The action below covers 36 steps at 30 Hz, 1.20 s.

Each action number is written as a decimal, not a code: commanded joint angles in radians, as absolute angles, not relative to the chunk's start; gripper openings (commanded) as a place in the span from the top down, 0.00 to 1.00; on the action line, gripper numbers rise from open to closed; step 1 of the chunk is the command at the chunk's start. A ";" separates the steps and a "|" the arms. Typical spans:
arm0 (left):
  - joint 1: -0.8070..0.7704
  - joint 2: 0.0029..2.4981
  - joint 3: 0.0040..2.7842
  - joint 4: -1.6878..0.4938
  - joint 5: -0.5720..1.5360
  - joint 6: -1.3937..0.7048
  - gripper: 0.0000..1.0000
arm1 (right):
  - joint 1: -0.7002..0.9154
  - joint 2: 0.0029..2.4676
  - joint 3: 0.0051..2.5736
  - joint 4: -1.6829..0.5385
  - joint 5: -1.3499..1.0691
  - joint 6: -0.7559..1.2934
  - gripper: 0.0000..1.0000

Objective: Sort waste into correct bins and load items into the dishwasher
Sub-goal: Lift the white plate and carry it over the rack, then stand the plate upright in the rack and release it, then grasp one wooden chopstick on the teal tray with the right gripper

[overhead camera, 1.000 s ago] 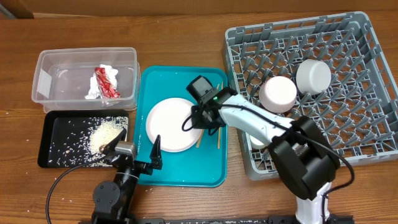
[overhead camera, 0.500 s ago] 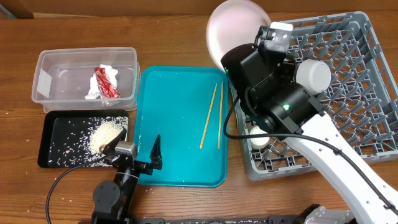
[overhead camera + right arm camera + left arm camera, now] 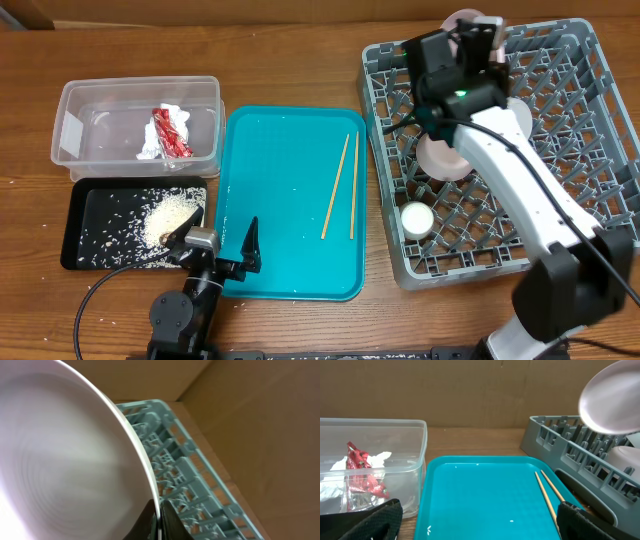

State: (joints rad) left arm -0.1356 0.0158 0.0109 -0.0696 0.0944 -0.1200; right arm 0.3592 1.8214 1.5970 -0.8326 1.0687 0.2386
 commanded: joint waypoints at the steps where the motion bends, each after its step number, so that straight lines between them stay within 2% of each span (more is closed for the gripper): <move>1: -0.130 0.005 0.005 -0.068 0.101 -0.119 0.00 | 0.367 1.881 1.604 -0.781 1.064 0.151 0.96; 4: -0.130 0.005 0.005 -0.068 0.101 -0.119 0.00 | 0.381 1.926 1.604 -0.698 1.063 0.076 0.96; 11: -0.130 0.005 0.005 -0.068 0.101 -0.119 0.00 | 0.430 1.942 1.604 -0.686 1.065 0.070 0.94; 12: -0.130 0.005 0.005 -0.068 0.101 -0.119 0.00 | 0.441 1.942 1.604 -0.689 1.064 0.070 0.85; 13: -0.130 0.005 0.005 -0.068 0.101 -0.119 0.00 | 0.450 1.942 1.604 -0.691 1.064 0.070 0.81; 18: -0.130 0.005 0.005 -0.068 0.101 -0.119 0.00 | 0.506 1.938 1.605 -0.700 1.100 0.070 0.69; 23: -0.130 0.005 0.005 -0.068 0.101 -0.119 0.00 | 0.611 1.884 1.606 -0.729 1.069 0.078 0.44; 25: -0.130 0.005 0.005 -0.068 0.101 -0.119 0.00 | 0.664 1.845 1.606 -0.780 0.916 0.079 0.38; 27: -0.130 0.005 0.005 -0.068 0.101 -0.119 0.00 | 0.696 1.816 1.606 -0.836 0.665 0.113 0.36; 29: -0.130 0.005 0.005 -0.068 0.101 -0.119 0.00 | 0.694 1.813 1.605 -0.875 0.311 0.185 0.36; 32: -0.130 0.005 0.005 -0.068 0.101 -0.119 0.00 | 0.670 1.826 1.582 -0.873 -0.007 0.298 0.40; 36: -0.130 0.005 0.005 -0.068 0.101 -0.119 0.00 | 0.661 1.861 1.546 -0.879 -0.092 0.508 0.43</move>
